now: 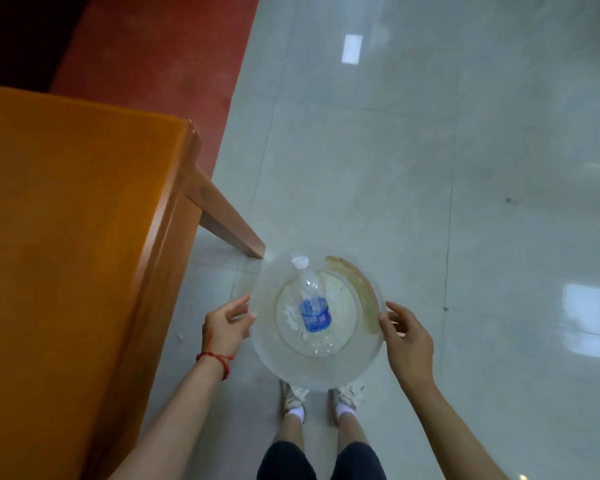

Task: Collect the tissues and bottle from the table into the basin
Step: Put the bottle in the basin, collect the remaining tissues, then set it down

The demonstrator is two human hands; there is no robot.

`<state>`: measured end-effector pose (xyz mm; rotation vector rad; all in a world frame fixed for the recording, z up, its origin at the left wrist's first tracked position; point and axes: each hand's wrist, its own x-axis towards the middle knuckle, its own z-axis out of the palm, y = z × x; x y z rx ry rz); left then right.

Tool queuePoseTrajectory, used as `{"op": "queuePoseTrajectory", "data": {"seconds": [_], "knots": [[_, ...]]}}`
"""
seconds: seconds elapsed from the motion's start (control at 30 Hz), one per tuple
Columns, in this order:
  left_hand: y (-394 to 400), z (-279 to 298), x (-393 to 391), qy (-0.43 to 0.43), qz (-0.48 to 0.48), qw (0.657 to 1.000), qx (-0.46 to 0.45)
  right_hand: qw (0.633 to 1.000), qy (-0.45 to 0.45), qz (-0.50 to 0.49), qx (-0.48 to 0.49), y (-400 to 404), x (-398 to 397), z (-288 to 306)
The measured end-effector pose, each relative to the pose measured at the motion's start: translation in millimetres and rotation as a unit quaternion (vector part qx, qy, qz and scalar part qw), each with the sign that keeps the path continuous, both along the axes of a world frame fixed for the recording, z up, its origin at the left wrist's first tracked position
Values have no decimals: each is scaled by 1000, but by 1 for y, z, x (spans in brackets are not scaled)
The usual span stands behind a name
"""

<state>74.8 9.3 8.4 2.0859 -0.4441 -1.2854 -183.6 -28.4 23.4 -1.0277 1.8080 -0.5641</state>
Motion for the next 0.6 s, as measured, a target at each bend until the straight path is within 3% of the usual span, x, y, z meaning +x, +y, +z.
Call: {"op": "queuePoseTrajectory", "data": {"seconds": [0.6], "knots": [[-18, -277, 37, 31, 122, 990, 64, 990, 2, 127, 58, -64, 46, -298]]}}
